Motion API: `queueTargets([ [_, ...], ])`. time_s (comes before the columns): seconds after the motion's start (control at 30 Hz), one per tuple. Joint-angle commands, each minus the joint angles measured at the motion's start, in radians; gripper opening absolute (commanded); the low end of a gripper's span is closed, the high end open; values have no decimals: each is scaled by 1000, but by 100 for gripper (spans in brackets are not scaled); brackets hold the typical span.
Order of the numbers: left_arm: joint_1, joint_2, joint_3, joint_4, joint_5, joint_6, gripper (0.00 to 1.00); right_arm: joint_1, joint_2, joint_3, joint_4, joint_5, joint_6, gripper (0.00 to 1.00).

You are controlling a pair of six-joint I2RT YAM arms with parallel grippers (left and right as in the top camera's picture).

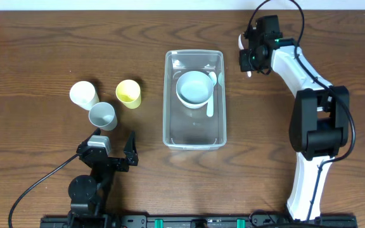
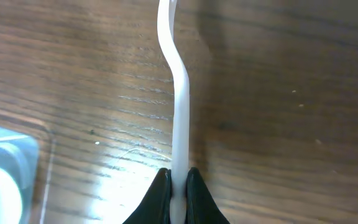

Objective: Pack container
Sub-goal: 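Carry the fork with the right gripper into the container beside the spoon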

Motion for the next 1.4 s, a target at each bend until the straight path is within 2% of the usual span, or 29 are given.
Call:
queueTargets([
  [0.0,2,-6,-29,-10,-6,13,98,-2,-101,-2,-14,-6,-18,1],
  [0.23,2,-6,-29,-10,-6,13,98,29,-297,-2,-119,-151,12,1],
  [0.47,2,-6,-29,-10,-6,13,98,103,-400,-2,-281,-150,143,1],
  [0.6,2,-6,-29,-10,-6,13,98,142,-404,-5,-353,-137,275,1],
  [0.77,2,-6,-29,-10,-6,13,98,181,-404,-32,-348,-93,441,1],
  [1.13,2,-6,-29,-10,-6,13,98,300,-404,-124,-280,5,537,1],
  [1.37,2,-6,-29,-10,-6,13,98,313,-403,-214,-213,30,578,1],
])
